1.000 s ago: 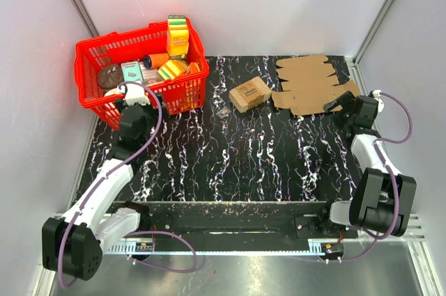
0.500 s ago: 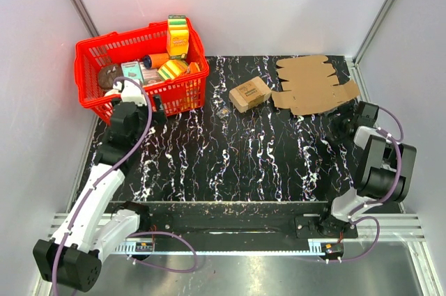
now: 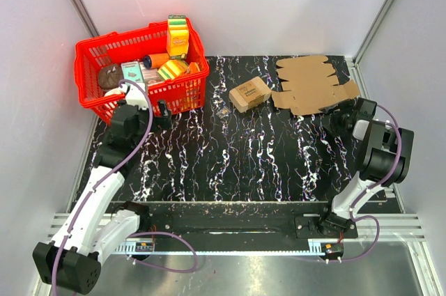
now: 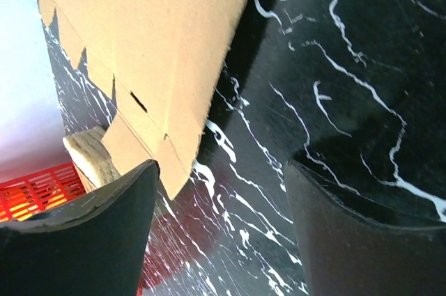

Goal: Fold the paper box

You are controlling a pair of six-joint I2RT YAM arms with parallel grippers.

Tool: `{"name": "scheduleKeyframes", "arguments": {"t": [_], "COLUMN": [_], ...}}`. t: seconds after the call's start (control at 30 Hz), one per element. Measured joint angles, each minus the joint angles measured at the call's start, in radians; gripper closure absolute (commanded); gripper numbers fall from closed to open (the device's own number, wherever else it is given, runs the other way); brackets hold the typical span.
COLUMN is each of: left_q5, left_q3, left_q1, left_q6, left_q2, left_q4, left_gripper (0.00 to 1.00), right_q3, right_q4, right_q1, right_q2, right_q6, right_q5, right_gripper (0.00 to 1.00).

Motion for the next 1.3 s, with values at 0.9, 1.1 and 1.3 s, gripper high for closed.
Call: {"name": "scheduleKeyframes", "arguments": {"t": [0.9, 1.1, 1.3], "left_q5": [0.027, 0.030, 0.033], "left_q3": [-0.003, -0.004, -0.008], "left_q1": [0.000, 0.000, 0.000], "left_q6": [-0.005, -0.005, -0.005], "left_q2": [-0.009, -0.009, -0.009], "left_q4": [0.000, 0.000, -0.002], "left_gripper": [0.01, 0.01, 0.01], "right_q3": [0.054, 0.052, 0.050], "right_q4": [0.336, 0.399, 0.440], "right_q1": [0.000, 0.000, 0.000], "right_q2": [0.225, 0.257, 0.282], "right_q6": [0.207, 0.234, 0.252], "right_q5": [-0.091, -0.106, -0.108], "right_gripper": [0.53, 0.61, 0.78]}}
